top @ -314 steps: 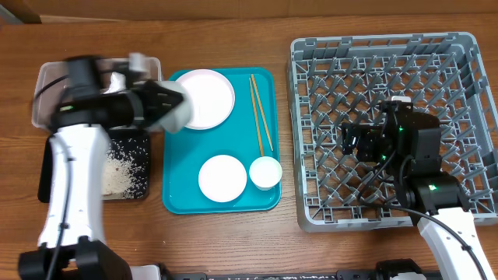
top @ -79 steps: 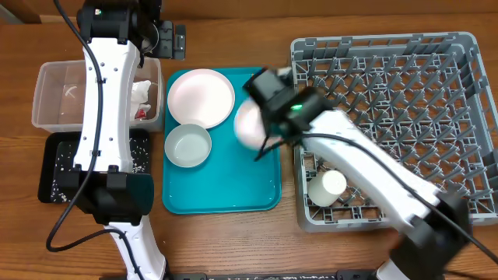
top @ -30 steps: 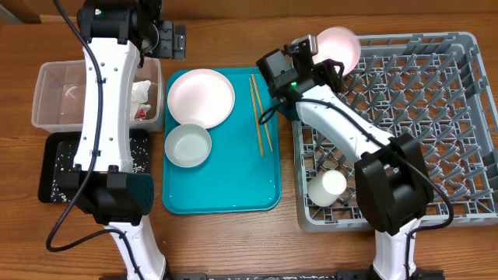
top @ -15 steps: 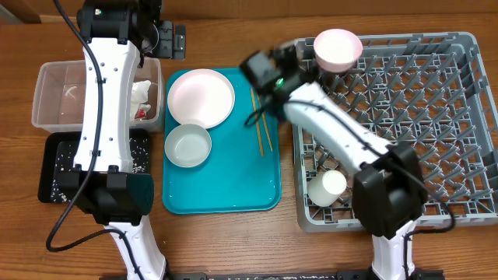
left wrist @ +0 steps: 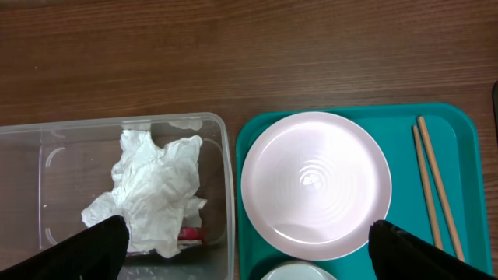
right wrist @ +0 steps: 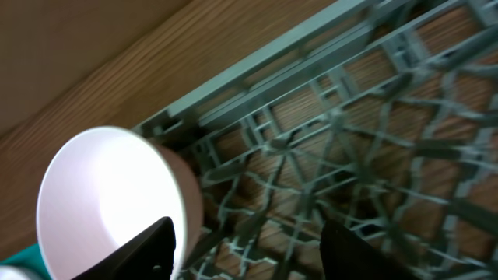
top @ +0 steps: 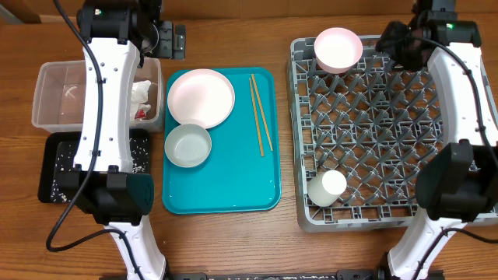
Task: Sort waste into correct bins and load items into the dishwasher
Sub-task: 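Carry the pink bowl into the rack's back corner with the right gripper, then open the right gripper and pull it back from the pink bowl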
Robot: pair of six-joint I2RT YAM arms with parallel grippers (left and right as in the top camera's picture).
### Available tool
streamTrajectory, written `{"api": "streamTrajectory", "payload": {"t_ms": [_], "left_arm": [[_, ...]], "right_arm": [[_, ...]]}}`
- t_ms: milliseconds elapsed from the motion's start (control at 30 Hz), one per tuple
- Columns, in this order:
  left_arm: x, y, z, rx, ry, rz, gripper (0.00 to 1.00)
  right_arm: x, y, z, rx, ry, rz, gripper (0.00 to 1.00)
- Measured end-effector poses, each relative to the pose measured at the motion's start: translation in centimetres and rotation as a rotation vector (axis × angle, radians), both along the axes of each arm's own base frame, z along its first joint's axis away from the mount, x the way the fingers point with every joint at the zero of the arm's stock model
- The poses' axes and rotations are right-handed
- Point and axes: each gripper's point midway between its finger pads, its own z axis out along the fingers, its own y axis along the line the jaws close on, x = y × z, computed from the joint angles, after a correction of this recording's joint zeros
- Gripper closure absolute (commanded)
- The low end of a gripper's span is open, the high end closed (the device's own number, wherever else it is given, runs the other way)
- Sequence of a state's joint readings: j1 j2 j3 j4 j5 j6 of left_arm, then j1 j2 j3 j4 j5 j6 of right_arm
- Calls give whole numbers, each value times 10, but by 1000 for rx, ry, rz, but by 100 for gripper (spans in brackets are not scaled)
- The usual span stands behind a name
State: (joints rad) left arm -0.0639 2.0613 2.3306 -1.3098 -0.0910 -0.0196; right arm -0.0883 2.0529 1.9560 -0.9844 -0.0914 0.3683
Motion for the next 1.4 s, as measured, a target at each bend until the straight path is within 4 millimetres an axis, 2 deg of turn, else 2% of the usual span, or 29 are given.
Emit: {"api": "streamTrajectory", "payload": {"t_ms": [233, 400, 633, 800, 1067, 1133, 1233, 1267, 1300, 1400], "left_arm": [[0, 0, 0, 0, 0, 0, 0], [0, 0, 0, 0, 0, 0, 0], [0, 0, 0, 0, 0, 0, 0], [0, 0, 0, 0, 0, 0, 0], [0, 0, 0, 0, 0, 0, 0], [0, 0, 0, 0, 0, 0, 0], [0, 0, 0, 0, 0, 0, 0], [0, 0, 0, 0, 0, 0, 0], [0, 0, 0, 0, 0, 0, 0], [0, 0, 0, 0, 0, 0, 0]], "right_arm": [[15, 41, -17, 71, -11, 98, 39], [17, 56, -17, 84, -24, 126, 55], [17, 63, -44, 81, 31, 139, 67], [15, 63, -59, 70, 68, 131, 96], [8, 50, -62, 1, 101, 93, 96], [2, 41, -53, -65, 103, 62, 96], [-9, 28, -24, -208, 86, 5, 96], [-12, 25, -8, -282, 59, -27, 96], [-16, 27, 16, -378, 11, -54, 96], [-26, 45, 69, -620, -110, -118, 96]]}}
